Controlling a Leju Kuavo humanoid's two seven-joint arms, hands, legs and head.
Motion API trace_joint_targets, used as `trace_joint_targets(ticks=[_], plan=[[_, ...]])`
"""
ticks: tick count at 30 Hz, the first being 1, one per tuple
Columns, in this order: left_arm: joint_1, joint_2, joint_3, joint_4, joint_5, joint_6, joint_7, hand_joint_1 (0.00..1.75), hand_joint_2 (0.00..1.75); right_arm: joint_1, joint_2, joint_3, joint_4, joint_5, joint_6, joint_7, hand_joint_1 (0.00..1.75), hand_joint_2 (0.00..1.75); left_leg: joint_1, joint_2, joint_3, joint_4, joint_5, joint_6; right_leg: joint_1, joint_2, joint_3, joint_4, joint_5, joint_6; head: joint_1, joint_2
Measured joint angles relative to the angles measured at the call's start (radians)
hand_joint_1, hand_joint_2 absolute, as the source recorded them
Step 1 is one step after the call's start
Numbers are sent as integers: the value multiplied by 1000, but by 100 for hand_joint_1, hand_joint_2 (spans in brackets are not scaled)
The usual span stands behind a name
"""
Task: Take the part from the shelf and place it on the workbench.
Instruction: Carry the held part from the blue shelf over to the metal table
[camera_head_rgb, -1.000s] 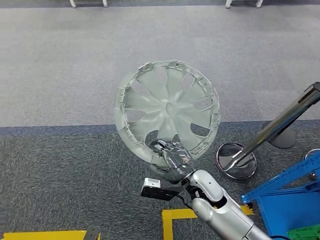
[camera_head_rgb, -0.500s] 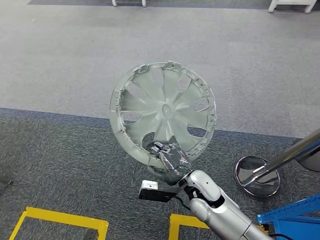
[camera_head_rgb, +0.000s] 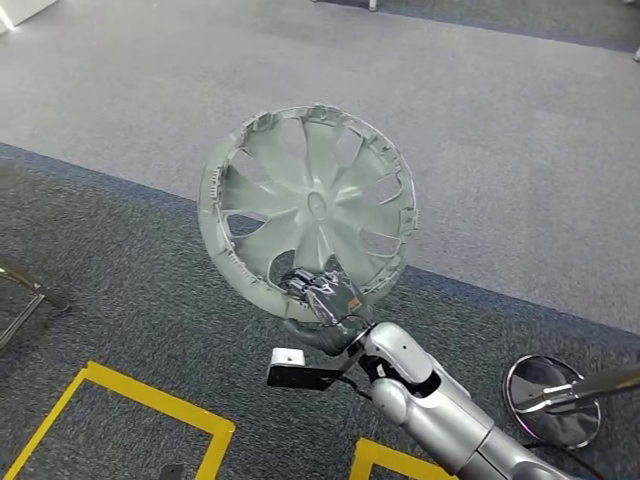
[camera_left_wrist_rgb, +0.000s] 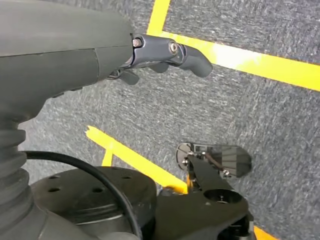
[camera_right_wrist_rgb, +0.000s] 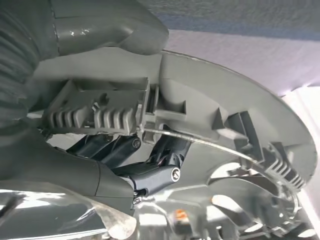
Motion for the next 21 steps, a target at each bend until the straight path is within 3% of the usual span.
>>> trace_joint_targets(ticks=[2, 3, 4, 5, 7, 9, 11, 13, 15, 17, 18, 19, 21], plan=[[-1, 0, 0, 0, -1, 0, 0, 0, 175, -1, 0, 2, 8, 1, 0, -1, 175, 175, 1, -30, 1, 1, -1, 2, 0, 15, -70, 117, -28, 6, 1, 0], [-1, 0, 0, 0, 0, 0, 1, 0, 175, -1, 0, 2, 11, 0, 0, -1, 175, 175, 2, -45, 1, 2, -1, 1, -1, 16, -85, 126, -13, 8, 1, 0], [-1, 0, 1, 0, 0, 0, 2, 0, 175, -1, 0, 2, 15, 0, 0, 0, 175, 175, 4, -61, 2, 4, -2, 0, -2, 18, -81, 94, 22, 10, 1, 0], [0, -1, 1, 0, 0, 0, 2, 0, 175, -1, 0, 3, 18, 0, 1, 0, 175, 175, 7, -77, 2, 7, -4, -3, -6, 28, -59, 29, 68, 12, 1, 0], [-1, 0, 1, 0, 0, 0, 3, 0, 175, -1, 0, 3, 23, 0, 2, 0, 175, 175, 9, -105, -3, 20, -10, -14, -14, 72, -8, -95, 123, 13, 2, 0], [-1, 0, 1, 0, -4, 0, -2, 0, 175, 2, -1, 5, 24, 0, 2, -1, 175, 175, 12, -128, -12, 27, -10, -26, -16, 96, 17, -138, 125, 6, 1, 0], [3, 1, 1, 0, -14, 1, -9, 0, 175, 11, -6, 5, 24, 0, -5, -2, 175, 175, 14, -141, -17, 27, -8, -36, -15, 76, 24, -142, 126, -6, 1, 0], [4, 0, 1, 0, -23, 2, -15, 0, 175, 27, -17, 1, 21, 2, -23, -5, 175, 175, 10, -98, -31, 59, -28, -45, -16, 51, 31, -147, 126, -19, -7, 0], [-1, -1, 1, 0, -25, 5, -25, 0, 175, 48, -32, -2, 14, 6, -47, -13, 175, 175, 9, -33, -78, 165, -82, -52, -13, 22, 38, -150, 123, -30, -15, 0], [-7, -1, 1, 0, -24, 11, -29, 0, 175, 62, -42, -2, 10, 9, -59, -21, 175, 175, 15, -13, -131, 282, -126, -57, -9, -6, 41, -150, 119, -34, -17, 0], [-8, -1, 1, 0, -23, 15, -29, 0, 175, 66, -44, -1, 10, 9, -60, -23, 175, 175, 16, -10, -138, 302, -124, -57, -8, -19, 43, -149, 117, -34, -17, 0], [-8, -1, 1, 0, -22, 18, -29, 0, 175, 68, -45, 0, 10, 9, -60, -25, 175, 175, 17, -8, -127, 281, -103, -56, -8, -30, 47, -149, 114, -34, -17, 0], [-8, 1, 1, 0, -23, 23, -26, 0, 175, 69, -46, 0, 7, 9, -60, -28, 175, 175, 13, 21, -64, 158, -40, -49, -7, -51, 56, -150, 107, -30, -17, 0]])
